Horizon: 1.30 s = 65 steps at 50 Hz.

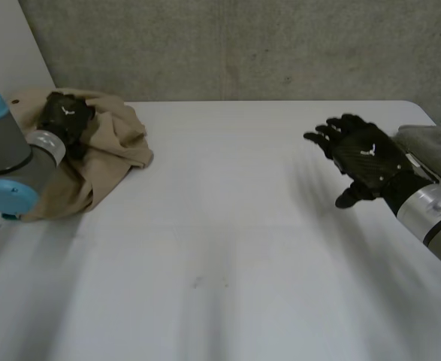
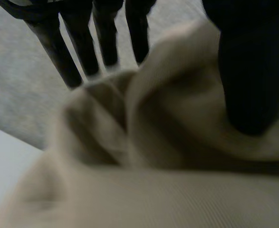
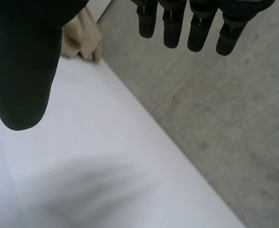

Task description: Fold the laundry.

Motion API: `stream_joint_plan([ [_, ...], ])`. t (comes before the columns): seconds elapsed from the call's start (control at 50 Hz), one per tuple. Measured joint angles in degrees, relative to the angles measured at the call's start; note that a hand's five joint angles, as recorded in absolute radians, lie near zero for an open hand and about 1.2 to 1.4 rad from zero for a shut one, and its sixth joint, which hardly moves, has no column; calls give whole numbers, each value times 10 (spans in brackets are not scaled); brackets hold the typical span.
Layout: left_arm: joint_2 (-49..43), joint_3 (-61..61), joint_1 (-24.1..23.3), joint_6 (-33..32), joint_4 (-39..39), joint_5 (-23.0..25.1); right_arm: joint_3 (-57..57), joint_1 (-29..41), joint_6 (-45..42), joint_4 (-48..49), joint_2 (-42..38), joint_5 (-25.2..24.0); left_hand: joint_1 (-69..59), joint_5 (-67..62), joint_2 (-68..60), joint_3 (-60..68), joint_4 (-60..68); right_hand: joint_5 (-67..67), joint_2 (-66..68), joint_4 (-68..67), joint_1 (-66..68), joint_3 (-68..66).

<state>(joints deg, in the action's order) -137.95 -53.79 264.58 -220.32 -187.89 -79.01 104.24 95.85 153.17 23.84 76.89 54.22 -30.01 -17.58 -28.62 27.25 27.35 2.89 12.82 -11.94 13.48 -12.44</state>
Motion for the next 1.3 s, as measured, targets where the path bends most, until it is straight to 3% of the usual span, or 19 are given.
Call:
stream_joint_plan([
  [0.04, -22, 19, 2, -3, 0, 10, 0, 0, -15, -17, -4, 9, -247, -206, -213, 210, 213, 0, 0, 0, 0, 0],
  [0.1, -35, 34, -3, 2, -1, 14, -2, -2, -29, -32, -8, 26, -365, -371, -379, 382, 393, 0, 0, 0, 0, 0],
  [0.2, -8, 21, -32, 33, 0, 10, -6, -4, -32, -38, -8, 54, -365, -371, -397, 402, 410, 0, 0, 0, 0, 0],
  [0.28, 64, -22, -73, 90, 1, 7, -12, -6, -26, -38, 1, 82, -365, -371, -398, 407, 412, 0, 0, 0, 0, 0],
  [0.44, 224, -132, -204, 243, 2, 18, -27, -19, 5, -39, 47, 148, -365, -371, -399, 408, 412, 0, 0, 0, 0, 0],
  [0.52, 238, -169, -279, 283, 2, 27, -30, -24, 27, -40, 59, 162, -363, -379, -398, 406, 411, 0, 0, 0, 0, 0],
  [0.58, 216, -178, -323, 290, 3, 29, -30, -25, 39, -40, 61, 164, -285, -318, -302, 325, 326, 0, 0, 0, 0, 0],
  [0.6, 203, -177, -339, 289, 3, 29, -30, -25, 42, -41, 61, 165, -91, -152, -145, 160, 158, 0, 0, 0, 0, 0],
  [0.64, 176, -173, -364, 280, 6, 26, -30, -24, 46, -44, 60, 164, 127, 57, 62, -44, -49, 0, 0, 0, 0, 0],
  [0.66, 166, -169, -373, 273, 8, 23, -30, -24, 48, -47, 60, 163, 127, 57, 62, -44, -49, 0, 0, 0, 0, 0],
  [0.72, 156, -163, -383, 253, 15, 12, -30, -24, 48, -56, 59, 160, 179, 149, 160, -144, -150, 0, 0, 0, 0, 0],
  [0.94, 277, -249, -344, 223, 60, -95, -49, -1, 39, -153, 58, 131, 177, 148, 160, -145, -150, 0, 0, 0, 0, 0],
  [1.0, 315, -311, -335, 223, 59, -117, -55, 19, 37, -196, 59, 114, 112, 94, 103, -92, -92, 0, 0, 0, 0, 0],
  [1.12, 348, -433, -333, 220, 40, -129, -49, 57, 32, -245, 56, 97, 0, -20, -8, 21, 21, 0, 0, 0, 0, 0],
  [1.3, 296, -484, -327, 216, -12, -126, -31, 81, -3, -245, 43, 104, -2, -30, -17, 31, 33, 0, 0, 0, 0, 0],
])
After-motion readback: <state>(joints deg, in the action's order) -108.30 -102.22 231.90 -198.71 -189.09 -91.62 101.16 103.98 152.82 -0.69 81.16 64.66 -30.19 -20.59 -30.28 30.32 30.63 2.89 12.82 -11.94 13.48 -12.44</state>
